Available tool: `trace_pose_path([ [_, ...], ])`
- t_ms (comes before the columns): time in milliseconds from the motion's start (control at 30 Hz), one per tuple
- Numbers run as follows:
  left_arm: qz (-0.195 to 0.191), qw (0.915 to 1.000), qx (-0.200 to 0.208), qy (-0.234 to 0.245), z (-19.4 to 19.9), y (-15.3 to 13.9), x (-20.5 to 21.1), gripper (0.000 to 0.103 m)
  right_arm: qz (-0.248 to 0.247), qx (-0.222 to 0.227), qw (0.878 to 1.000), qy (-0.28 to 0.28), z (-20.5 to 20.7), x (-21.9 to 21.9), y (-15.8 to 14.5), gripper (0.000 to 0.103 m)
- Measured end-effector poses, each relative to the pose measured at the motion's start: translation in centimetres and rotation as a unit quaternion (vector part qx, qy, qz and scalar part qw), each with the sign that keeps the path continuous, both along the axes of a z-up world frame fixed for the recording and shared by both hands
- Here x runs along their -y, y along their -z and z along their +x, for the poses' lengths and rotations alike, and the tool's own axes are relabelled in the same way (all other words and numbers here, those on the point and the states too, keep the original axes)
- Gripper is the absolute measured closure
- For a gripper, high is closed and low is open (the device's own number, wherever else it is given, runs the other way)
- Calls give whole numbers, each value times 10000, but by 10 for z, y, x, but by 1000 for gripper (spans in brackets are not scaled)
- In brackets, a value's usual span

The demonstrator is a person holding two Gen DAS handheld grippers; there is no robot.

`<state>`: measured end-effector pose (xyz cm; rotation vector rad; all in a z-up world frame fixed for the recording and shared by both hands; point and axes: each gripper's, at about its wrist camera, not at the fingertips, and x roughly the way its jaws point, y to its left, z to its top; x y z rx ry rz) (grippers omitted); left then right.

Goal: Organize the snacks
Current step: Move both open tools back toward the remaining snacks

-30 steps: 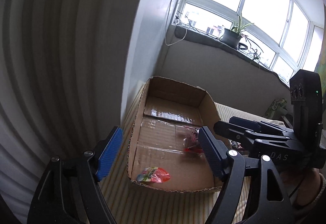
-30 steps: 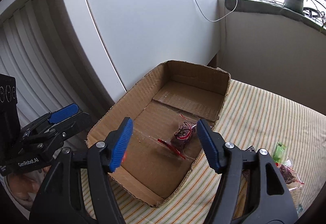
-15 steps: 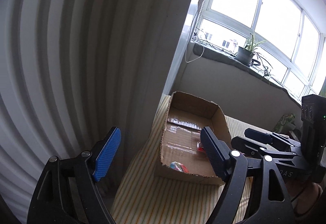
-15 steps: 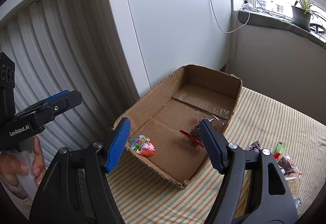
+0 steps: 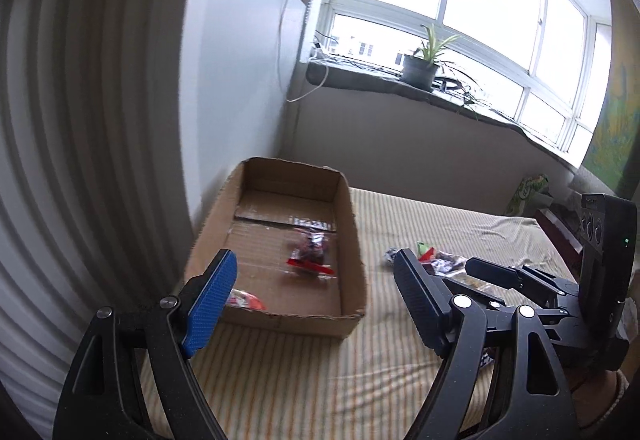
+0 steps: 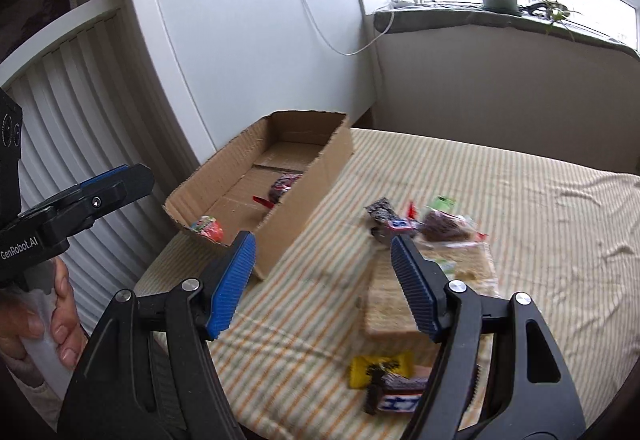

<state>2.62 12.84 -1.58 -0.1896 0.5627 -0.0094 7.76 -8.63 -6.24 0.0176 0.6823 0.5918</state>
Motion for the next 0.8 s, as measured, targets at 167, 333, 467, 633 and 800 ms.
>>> trace_pose_path([
  [167, 162, 9983, 32, 564, 5, -5, 58, 22, 71, -28, 9968, 796, -13, 87, 6, 28],
  [333, 308, 9957, 20, 872, 3, -6, 96, 22, 202, -20, 9931, 1158, -26, 132, 7, 25],
  [467, 381, 9947, 62, 954, -4, -11, 110, 22, 274, 40, 9930, 1147, -33, 140, 5, 25],
  [633, 466, 9940, 141, 982, -13, -18, 119, 22, 315, 106, 9933, 1107, -42, 140, 1, 25],
  [800, 463, 9934, 155, 1034, -19, -17, 120, 22, 269, 129, 9937, 1079, -50, 136, 2, 25],
])
